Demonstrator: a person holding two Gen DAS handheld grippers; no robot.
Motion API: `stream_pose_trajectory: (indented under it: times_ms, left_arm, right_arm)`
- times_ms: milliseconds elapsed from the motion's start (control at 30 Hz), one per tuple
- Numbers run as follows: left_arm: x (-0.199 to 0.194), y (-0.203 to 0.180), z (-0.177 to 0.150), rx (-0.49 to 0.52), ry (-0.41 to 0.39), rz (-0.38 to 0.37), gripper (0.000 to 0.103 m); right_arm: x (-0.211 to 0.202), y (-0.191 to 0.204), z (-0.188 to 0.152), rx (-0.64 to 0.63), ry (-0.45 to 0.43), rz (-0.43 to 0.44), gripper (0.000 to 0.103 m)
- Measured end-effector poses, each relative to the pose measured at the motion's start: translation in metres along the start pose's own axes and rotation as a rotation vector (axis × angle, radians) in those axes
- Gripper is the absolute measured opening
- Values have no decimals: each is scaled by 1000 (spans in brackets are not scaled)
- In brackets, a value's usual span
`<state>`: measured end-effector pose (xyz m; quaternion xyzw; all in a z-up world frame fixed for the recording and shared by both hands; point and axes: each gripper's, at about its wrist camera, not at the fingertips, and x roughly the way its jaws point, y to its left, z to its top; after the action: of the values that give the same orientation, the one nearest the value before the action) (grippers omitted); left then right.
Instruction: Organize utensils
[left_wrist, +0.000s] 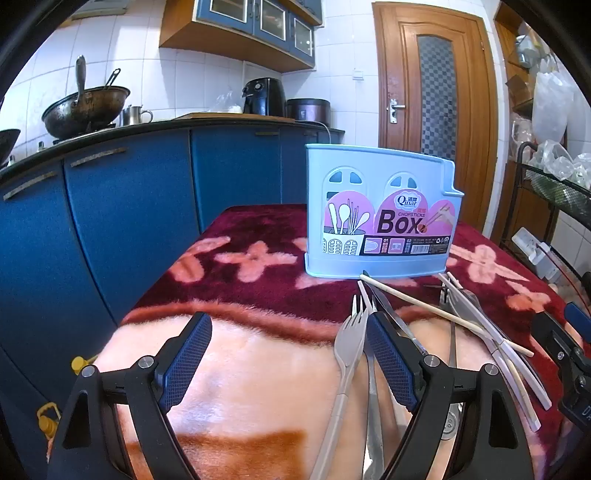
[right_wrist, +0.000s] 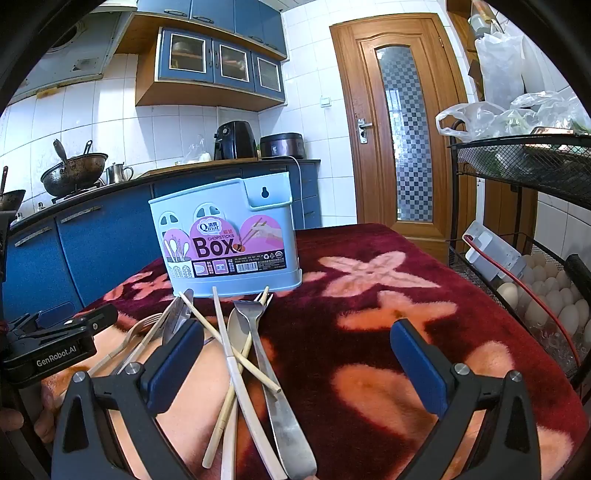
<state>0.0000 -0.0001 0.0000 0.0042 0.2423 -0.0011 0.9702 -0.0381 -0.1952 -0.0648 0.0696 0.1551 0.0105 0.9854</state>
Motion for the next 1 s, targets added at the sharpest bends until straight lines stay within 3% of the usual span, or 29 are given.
stream_pose_trajectory:
  times_ms: [1000]
  left_arm:
    - [0,0,0,-13,1,-7,87]
  right_arm:
    - [0,1,0,-1,-1,0,103]
